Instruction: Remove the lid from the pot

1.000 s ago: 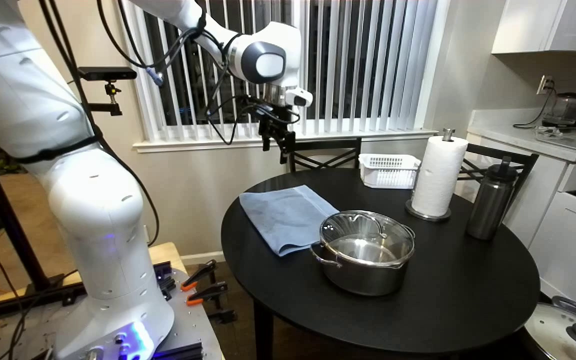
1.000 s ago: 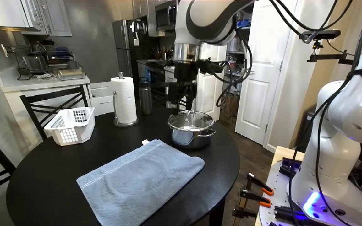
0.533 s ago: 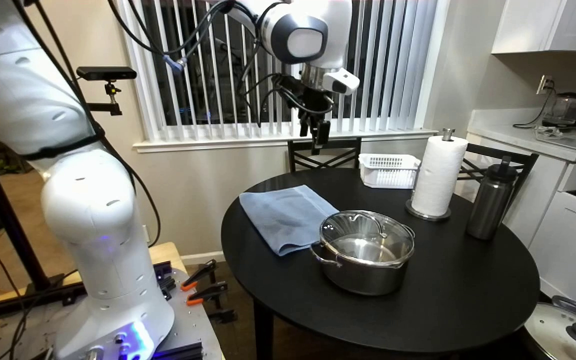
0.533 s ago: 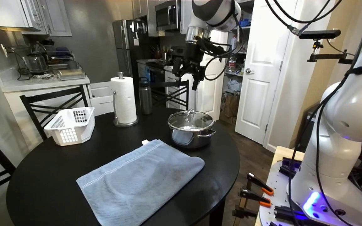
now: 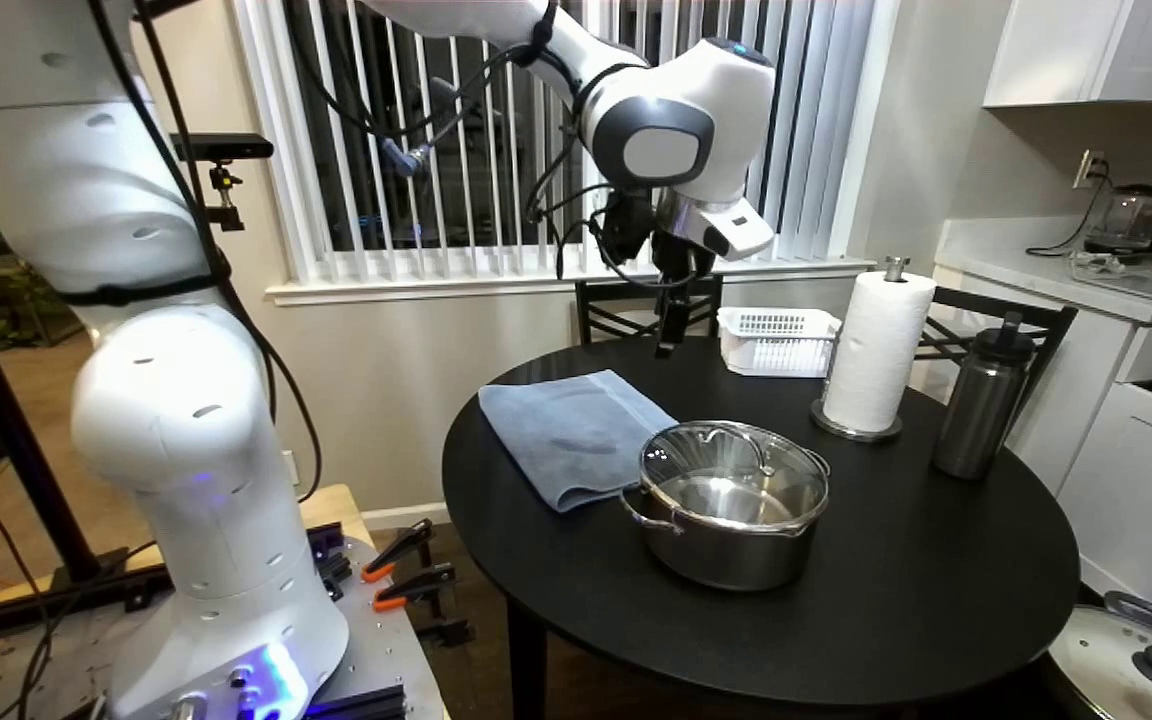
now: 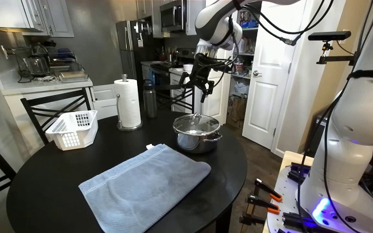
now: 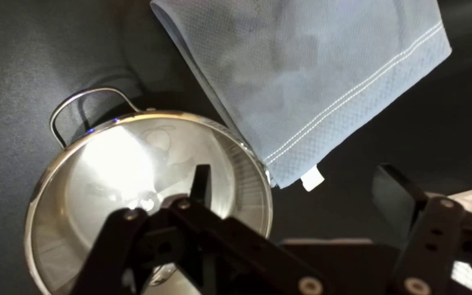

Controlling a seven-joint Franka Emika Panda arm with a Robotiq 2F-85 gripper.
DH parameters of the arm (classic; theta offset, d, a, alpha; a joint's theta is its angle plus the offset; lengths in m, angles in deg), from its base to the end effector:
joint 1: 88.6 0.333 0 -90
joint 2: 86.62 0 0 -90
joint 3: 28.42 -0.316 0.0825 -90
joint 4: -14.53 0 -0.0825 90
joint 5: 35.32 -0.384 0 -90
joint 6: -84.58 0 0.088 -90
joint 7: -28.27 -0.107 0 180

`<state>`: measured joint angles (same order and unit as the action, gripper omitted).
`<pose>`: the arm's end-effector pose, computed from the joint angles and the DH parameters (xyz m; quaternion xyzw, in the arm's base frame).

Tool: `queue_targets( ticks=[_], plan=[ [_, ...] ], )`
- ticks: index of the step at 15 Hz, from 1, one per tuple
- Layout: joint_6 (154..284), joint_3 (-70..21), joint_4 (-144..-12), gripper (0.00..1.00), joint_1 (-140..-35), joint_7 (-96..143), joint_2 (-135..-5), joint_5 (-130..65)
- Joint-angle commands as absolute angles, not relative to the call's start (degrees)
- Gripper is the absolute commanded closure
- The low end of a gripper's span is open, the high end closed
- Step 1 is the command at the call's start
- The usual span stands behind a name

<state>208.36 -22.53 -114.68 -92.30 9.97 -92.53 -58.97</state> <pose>0.5020 -0.0691 0.4104 -0.9218 0.3454 0.0102 0.1757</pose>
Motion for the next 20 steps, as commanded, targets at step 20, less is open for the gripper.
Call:
queue_targets(
  ticks=[20],
  plan=[
    [222.99,-22.89,-115.64,0.0,-94.91,-18.03,-88.79,-61.63]
  ],
)
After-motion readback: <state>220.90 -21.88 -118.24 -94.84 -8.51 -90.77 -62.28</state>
